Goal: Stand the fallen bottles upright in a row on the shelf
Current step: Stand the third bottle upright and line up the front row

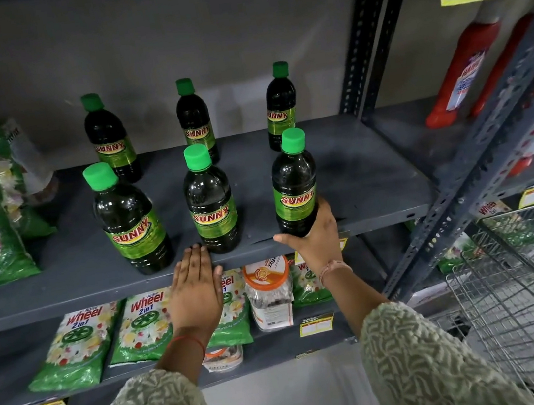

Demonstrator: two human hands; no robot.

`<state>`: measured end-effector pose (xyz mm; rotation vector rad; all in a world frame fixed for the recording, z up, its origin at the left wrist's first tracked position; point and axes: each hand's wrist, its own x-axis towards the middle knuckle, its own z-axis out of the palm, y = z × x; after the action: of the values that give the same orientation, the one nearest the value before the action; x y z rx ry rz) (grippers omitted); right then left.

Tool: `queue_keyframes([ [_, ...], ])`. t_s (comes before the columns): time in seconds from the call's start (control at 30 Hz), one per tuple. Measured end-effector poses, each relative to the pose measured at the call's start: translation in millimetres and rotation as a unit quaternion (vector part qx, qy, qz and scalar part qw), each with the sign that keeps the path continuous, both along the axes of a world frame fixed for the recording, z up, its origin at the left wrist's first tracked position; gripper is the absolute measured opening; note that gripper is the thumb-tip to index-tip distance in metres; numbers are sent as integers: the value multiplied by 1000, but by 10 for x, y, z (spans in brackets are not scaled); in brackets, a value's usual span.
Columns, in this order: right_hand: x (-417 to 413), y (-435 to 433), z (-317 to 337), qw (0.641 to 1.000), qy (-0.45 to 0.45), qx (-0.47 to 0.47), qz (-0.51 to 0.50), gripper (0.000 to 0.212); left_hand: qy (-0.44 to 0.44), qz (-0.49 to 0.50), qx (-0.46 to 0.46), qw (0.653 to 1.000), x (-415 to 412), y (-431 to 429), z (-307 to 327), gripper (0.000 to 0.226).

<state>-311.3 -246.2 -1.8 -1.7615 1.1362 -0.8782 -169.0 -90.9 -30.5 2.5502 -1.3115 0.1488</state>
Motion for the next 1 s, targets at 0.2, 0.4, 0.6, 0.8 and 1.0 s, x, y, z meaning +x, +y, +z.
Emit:
queue_keyframes([
  [0.2,21,-17,-1,1000,9,-4,-9,97,50,4,-35,998,-15,-16,7,76],
  [0.4,5,-87,26,999,26,-31,2,80,263,72,-251,929,-143,-251,257,82],
  [0.6,-209,-205,48,999,20,-35,-19,73,281,105,-317,899,-99,-450,312,55],
  [0.8,-485,-456,48,998,21,-30,-52,69,277,99,-303,907,-196,-601,346,55],
  [1.0,-530,-508,40,998,24,-23,-49,73,289,90,-312,901,-239,-652,308,59],
])
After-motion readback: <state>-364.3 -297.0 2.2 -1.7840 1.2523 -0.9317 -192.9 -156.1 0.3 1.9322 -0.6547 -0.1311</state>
